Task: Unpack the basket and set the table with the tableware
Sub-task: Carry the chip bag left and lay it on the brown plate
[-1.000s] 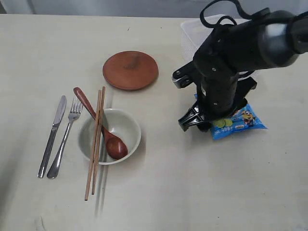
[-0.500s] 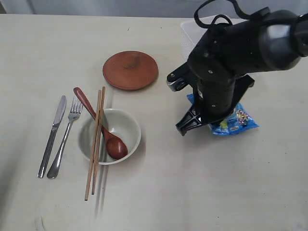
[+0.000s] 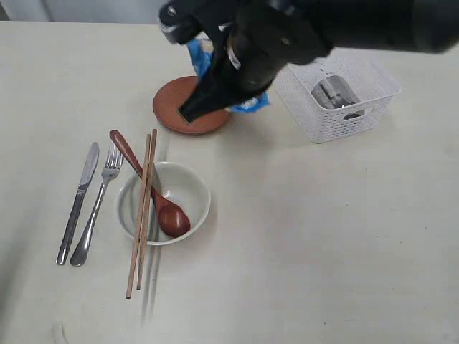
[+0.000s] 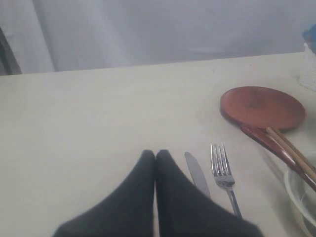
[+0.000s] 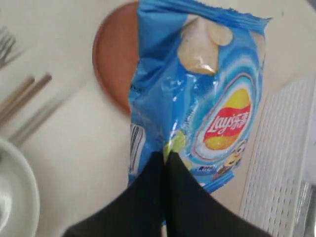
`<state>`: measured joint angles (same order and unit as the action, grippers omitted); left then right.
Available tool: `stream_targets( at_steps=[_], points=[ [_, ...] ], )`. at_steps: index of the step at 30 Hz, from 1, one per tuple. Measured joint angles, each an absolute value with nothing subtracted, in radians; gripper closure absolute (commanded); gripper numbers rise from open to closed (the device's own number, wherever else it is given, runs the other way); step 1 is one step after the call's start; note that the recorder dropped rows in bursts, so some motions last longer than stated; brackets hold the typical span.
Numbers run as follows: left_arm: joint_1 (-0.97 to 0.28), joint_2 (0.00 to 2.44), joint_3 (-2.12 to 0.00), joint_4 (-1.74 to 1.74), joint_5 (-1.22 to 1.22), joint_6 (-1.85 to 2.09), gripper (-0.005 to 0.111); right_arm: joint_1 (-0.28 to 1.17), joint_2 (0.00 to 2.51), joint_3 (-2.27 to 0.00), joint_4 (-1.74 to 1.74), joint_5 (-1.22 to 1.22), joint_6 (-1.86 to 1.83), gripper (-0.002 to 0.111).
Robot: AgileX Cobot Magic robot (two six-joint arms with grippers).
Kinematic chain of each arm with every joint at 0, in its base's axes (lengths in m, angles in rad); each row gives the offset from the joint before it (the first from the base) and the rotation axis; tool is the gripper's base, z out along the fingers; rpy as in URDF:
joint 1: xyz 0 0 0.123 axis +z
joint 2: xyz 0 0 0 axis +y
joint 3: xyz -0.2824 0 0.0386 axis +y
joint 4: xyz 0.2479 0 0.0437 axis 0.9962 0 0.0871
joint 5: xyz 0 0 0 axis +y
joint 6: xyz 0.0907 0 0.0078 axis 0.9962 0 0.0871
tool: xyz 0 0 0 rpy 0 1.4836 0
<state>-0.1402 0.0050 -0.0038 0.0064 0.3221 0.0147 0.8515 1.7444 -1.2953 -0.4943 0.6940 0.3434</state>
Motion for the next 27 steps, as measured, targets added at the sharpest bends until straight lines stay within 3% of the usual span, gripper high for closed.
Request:
stream_targets(
  at_steps=[7,14,27],
  points=[
    [-0.140,0.005,-0.004,0.006,0.322,0.015,0.107,0.852,1.974,-1.595,-0.538,0.709,0.207,0.109],
    [-0.140,0.005,-0.004,0.006,0.322,0.015,0.107,0.852,2.223,-1.831,-0.564,0.909,0.137,0.109],
    [-0.140,0.005,-0.004,0.006,0.322,0.015,0.107,0.852,2.292,-1.876,-0.458,0.910,0.118,0.108]
  ],
)
